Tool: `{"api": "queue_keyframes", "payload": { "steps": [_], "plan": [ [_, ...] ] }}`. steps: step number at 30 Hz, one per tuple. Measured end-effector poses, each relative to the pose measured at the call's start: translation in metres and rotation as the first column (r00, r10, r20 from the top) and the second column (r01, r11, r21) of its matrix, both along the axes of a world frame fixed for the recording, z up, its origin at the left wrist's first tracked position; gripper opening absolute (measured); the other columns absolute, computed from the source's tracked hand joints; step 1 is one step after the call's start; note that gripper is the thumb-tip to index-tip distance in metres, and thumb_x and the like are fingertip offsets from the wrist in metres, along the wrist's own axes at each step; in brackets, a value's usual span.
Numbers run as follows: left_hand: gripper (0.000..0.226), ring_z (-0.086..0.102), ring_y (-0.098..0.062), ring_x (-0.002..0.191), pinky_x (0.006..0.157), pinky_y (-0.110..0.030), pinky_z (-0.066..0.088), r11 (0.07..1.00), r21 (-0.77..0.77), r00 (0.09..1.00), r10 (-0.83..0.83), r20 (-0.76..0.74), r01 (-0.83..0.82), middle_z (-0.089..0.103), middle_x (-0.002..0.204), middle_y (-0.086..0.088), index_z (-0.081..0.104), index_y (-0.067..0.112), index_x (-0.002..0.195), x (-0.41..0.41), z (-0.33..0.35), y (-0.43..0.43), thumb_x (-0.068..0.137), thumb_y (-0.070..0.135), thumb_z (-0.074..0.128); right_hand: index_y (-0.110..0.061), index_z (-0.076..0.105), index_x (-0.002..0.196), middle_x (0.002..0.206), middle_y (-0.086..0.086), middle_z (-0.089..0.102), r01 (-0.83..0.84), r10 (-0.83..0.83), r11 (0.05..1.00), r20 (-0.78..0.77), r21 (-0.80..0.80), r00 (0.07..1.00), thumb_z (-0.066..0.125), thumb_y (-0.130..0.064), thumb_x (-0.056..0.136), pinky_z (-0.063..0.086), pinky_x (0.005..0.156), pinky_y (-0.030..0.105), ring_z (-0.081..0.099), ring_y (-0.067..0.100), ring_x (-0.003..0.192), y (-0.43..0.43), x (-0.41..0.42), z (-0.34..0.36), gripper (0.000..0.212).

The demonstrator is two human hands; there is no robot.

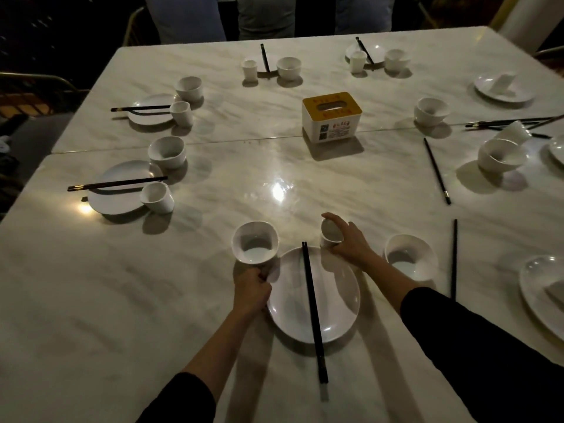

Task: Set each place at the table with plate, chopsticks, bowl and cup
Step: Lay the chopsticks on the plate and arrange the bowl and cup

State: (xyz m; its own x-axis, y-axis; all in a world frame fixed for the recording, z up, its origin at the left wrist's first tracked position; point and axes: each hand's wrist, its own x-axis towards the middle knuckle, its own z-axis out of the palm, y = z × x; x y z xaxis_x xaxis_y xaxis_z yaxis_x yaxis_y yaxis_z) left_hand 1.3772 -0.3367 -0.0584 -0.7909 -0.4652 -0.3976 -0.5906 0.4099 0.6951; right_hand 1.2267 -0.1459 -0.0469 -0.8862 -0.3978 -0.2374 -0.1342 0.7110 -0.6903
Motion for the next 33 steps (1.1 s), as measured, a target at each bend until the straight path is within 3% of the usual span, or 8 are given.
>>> {"api": "queue_keyframes", "payload": {
  "steps": [5,11,14,17,21,30,33],
  "plan": [
    [0.008,0.054,-0.027,0.075,0.065,-0.029,0.037,0.998,-0.065,0.999,0.023,0.036,-0.021,0.055,0.077,-0.010,0.052,0.007,0.073,0.001,0.006,-0.006,0.077,0.001,0.054,-0.031,0.040,0.140,0.121,0.012,0.058,0.002,-0.002,1.000,-0.003,-0.001,1.000,0.063,-0.003,0.076,0.034,0.083,0.027,0.048,0.030,0.107,-0.008,0.001,-0.001,0.074],
    [0.012,0.058,-0.031,0.072,0.070,-0.040,0.055,0.992,-0.102,0.996,0.078,0.052,-0.072,0.058,0.075,-0.015,0.062,0.002,0.080,0.003,0.007,-0.026,0.075,0.001,0.052,-0.031,0.042,0.139,0.115,0.010,0.059,-0.015,0.015,1.000,-0.017,-0.013,1.000,0.063,-0.002,0.075,0.035,0.082,0.027,0.048,0.030,0.105,-0.019,0.000,0.000,0.073],
    [0.012,0.058,-0.033,0.073,0.066,-0.033,0.047,0.991,-0.109,0.996,0.078,0.043,-0.073,0.065,0.081,-0.023,0.062,0.004,0.076,0.003,0.008,-0.031,0.075,-0.001,0.052,-0.031,0.042,0.139,0.117,0.010,0.058,-0.046,0.046,0.999,-0.017,-0.011,0.999,0.064,-0.002,0.075,0.033,0.079,0.026,0.048,0.028,0.103,-0.025,0.001,0.002,0.074],
    [0.018,0.062,-0.039,0.086,0.068,-0.031,0.044,0.992,-0.104,0.998,0.068,0.014,-0.066,0.068,0.092,-0.023,0.065,0.003,0.089,0.003,0.007,-0.033,0.076,0.000,0.053,-0.034,0.041,0.140,0.115,0.013,0.056,-0.052,0.052,0.999,0.004,-0.005,0.999,0.064,-0.002,0.075,0.033,0.079,0.025,0.049,0.029,0.103,-0.029,0.000,0.002,0.076],
    [0.027,0.063,-0.038,0.088,0.070,-0.032,0.046,0.993,-0.102,0.998,0.053,-0.015,-0.055,0.068,0.096,-0.021,0.061,0.006,0.102,0.001,0.009,-0.033,0.077,-0.001,0.052,-0.038,0.040,0.139,0.113,0.016,0.053,-0.046,0.046,0.999,0.023,0.003,0.999,0.065,-0.003,0.076,0.036,0.079,0.026,0.051,0.031,0.102,-0.032,-0.002,0.003,0.076],
    [0.018,0.063,-0.037,0.085,0.076,-0.045,0.057,0.996,-0.066,0.998,0.054,0.019,-0.053,0.066,0.095,-0.021,0.053,0.015,0.090,0.001,0.012,-0.033,0.079,0.001,0.053,-0.037,0.039,0.140,0.115,0.017,0.051,-0.048,0.048,0.999,0.024,0.010,0.999,0.067,-0.008,0.079,0.038,0.081,0.028,0.051,0.032,0.102,-0.031,-0.002,0.002,0.073],
    [0.020,0.063,-0.039,0.089,0.080,-0.048,0.056,0.998,-0.033,0.998,0.063,0.031,-0.062,0.065,0.098,-0.020,0.057,0.010,0.097,0.001,0.012,-0.034,0.080,0.002,0.053,-0.038,0.038,0.141,0.113,0.016,0.050,-0.048,0.048,0.999,0.018,0.015,0.999,0.067,-0.010,0.080,0.037,0.080,0.027,0.052,0.032,0.100,-0.032,-0.002,0.000,0.073]
  ]
}}
